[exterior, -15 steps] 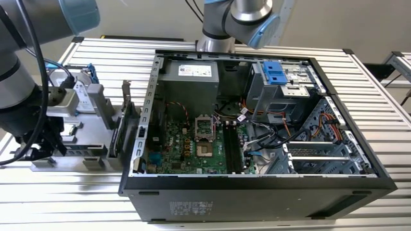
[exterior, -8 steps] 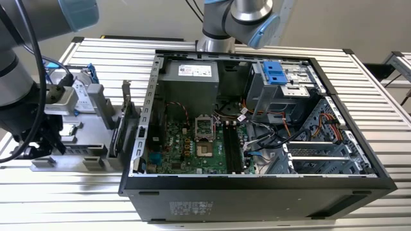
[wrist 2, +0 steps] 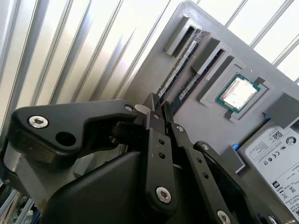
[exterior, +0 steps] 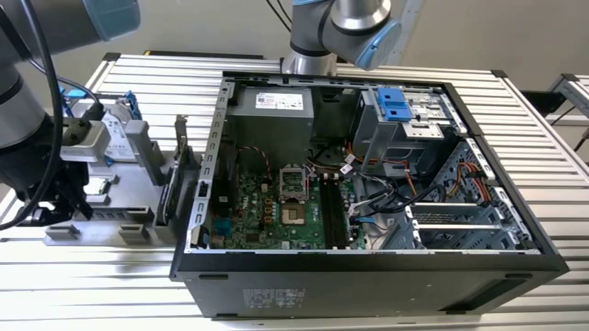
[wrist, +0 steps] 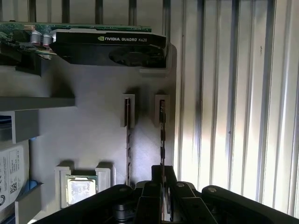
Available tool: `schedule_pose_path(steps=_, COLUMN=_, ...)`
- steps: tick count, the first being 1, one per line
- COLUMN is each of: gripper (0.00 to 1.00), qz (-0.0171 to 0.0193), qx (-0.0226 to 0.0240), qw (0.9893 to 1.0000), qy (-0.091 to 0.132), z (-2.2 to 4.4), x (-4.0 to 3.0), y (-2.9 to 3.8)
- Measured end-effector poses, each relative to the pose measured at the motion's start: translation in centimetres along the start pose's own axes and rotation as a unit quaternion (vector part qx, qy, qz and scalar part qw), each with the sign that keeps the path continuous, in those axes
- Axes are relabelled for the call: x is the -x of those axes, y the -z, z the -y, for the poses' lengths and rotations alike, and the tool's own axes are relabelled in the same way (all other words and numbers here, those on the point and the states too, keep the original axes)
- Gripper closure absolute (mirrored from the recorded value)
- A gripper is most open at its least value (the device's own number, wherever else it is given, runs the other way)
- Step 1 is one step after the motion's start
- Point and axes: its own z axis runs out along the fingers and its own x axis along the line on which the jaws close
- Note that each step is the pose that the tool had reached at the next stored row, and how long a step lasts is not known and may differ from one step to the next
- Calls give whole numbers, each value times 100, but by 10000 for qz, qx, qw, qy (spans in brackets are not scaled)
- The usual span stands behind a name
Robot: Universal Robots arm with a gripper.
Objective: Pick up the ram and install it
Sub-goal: 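Pick up the ram and move it above insertion slot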
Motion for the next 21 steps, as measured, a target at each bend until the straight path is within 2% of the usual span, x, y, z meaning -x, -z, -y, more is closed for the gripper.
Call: schedule_pose_path(steps=21, gripper=100, qz=0, qx=0, qw=10000, qy=-40, z=2, x=-1, y=127)
